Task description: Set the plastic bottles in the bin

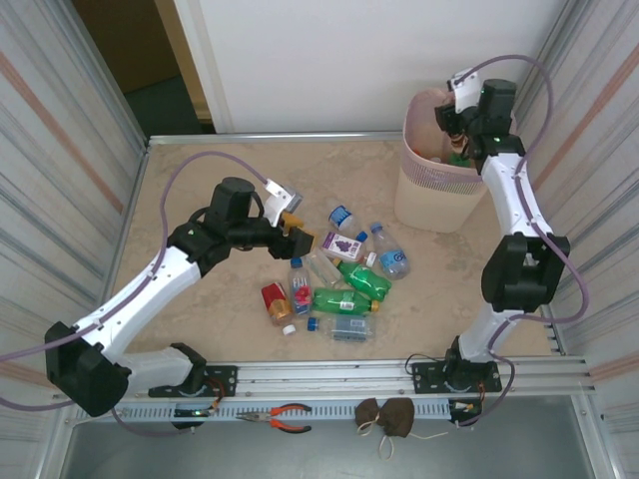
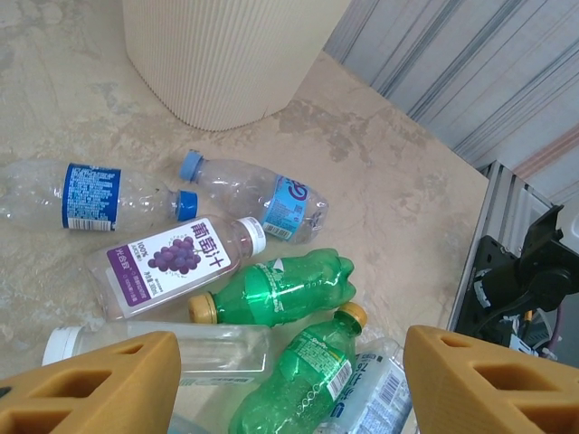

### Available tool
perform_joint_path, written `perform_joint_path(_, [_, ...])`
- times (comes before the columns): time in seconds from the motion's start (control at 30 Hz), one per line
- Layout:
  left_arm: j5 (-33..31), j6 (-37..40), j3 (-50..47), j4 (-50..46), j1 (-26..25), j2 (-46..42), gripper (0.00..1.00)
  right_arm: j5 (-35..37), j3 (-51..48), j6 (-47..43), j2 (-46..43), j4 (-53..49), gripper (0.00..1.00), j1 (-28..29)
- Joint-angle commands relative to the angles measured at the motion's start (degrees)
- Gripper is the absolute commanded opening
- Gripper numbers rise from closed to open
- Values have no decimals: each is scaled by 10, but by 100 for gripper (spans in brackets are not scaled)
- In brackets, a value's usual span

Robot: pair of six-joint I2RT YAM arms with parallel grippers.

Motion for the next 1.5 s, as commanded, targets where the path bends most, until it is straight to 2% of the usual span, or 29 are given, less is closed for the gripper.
perform_joint_path(0.0, [1,0,-6,0,8,4,66,30,-13,-99,23,15,48,5])
perform_joint_path(0.33, [9,-1,-10,2,18,16,66,30,-12,-107,117,-37,51,-5])
perform_joint_path(0.57, [8,-2,-7,-2,19,11,66,20,28,-76,150,-77,66,0])
perform_joint_path(0.73, [4,-6,-7,-4,19,-2,67,1,51,-45,124,-90,84,2])
perform_joint_path(0.87, [-2,-14,-6,-8,19,-12,67,-28,67,-13,95,-101,92,2])
perform_joint_path(1.0, [-14,-25,-4,-21,19,-15,67,-53,81,16,68,-120,94,2])
perform_joint_path(1.13, [-53,-53,3,-55,18,-18,66,-60,88,53,35,-141,95,0])
perform_joint_path(1.3, [-111,-122,0,-94,5,-19,65,-60,77,116,-17,-157,95,-5])
perform_joint_path(1.47, [-196,-202,-15,-138,-19,-30,65,-66,35,187,-80,-160,95,-15])
